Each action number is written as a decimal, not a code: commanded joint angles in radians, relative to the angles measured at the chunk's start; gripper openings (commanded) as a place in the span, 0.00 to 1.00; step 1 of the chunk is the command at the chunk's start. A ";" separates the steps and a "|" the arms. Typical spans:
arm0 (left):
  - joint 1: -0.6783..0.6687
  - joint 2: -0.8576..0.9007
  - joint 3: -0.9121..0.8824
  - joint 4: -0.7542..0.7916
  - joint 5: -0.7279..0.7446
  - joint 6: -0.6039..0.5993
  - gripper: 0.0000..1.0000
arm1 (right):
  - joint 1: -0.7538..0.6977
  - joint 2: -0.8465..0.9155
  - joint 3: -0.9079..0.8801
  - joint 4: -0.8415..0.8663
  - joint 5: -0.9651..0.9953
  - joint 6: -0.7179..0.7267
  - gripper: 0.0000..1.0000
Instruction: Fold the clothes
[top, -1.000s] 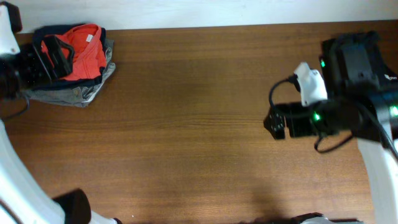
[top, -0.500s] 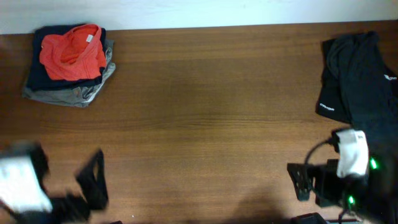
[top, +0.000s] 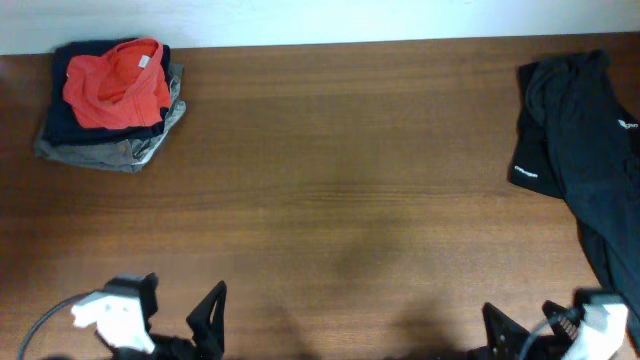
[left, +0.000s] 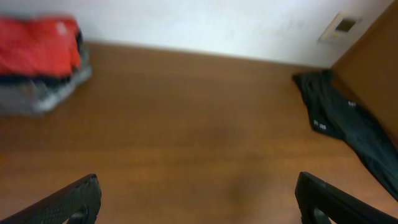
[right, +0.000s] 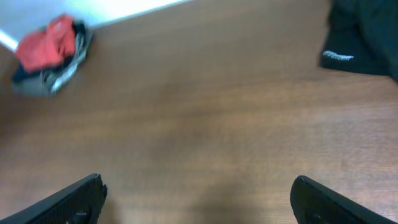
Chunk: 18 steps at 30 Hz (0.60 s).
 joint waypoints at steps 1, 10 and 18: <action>-0.002 -0.002 -0.070 0.013 0.037 -0.006 0.99 | 0.005 -0.072 -0.023 0.024 0.095 0.044 0.99; -0.002 -0.002 -0.194 0.033 0.037 -0.006 0.99 | 0.005 -0.085 -0.024 0.023 0.097 0.044 0.99; -0.002 -0.002 -0.196 0.033 0.037 -0.006 0.99 | 0.005 -0.085 -0.024 0.023 0.097 0.044 0.99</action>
